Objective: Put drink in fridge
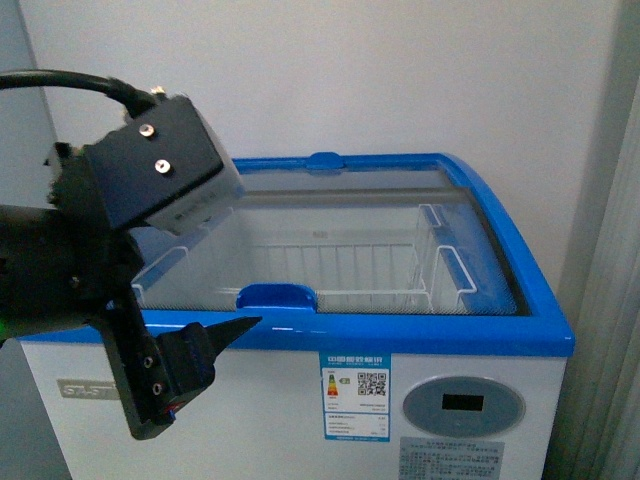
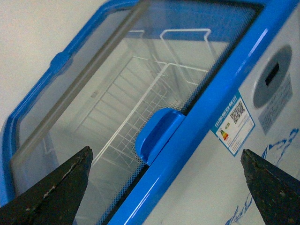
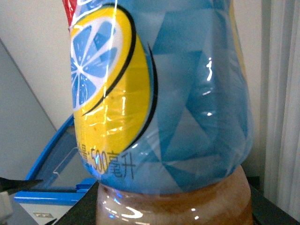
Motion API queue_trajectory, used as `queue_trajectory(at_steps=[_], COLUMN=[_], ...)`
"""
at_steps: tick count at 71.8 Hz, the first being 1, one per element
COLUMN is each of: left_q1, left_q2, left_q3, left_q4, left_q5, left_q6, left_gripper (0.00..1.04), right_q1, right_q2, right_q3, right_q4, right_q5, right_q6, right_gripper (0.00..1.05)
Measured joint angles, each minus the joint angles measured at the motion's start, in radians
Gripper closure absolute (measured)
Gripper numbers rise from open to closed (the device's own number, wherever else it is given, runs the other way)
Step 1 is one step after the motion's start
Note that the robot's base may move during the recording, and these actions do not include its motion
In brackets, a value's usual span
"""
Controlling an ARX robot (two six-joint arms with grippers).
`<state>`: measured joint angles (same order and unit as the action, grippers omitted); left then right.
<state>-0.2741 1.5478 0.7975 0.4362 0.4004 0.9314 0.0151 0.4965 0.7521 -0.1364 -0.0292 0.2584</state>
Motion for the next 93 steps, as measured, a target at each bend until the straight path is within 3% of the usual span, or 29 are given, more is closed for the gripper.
queue_trajectory(at_steps=[20,61,75,93], left_q1=[0.003,0.025,0.027,0.029], left_q2=[0.193,0.521,0.661,0.958], left_q3=[0.174,0.550,0.816,1.382], left_q4=[-0.030,-0.078,-0.169,-0.370], left_q5=[0.000,-0.011,-0.035,-0.198], left_q6=[0.187,0.193,0.168,0.126], left_gripper=[0.08,0.08,0.08,0.08], right_q1=[0.000,0.000,0.001,0.001], right_q2=[0.000,0.000,0.000,0.000], right_q3=[0.000,0.000,0.000,0.000], right_q4=[0.000,0.000,0.000,0.000], right_q5=[0.000,0.003,-0.002,0.000], right_q6=[0.000,0.000,0.000,0.000], right_gripper=[0.61,0.61,0.61,0.61])
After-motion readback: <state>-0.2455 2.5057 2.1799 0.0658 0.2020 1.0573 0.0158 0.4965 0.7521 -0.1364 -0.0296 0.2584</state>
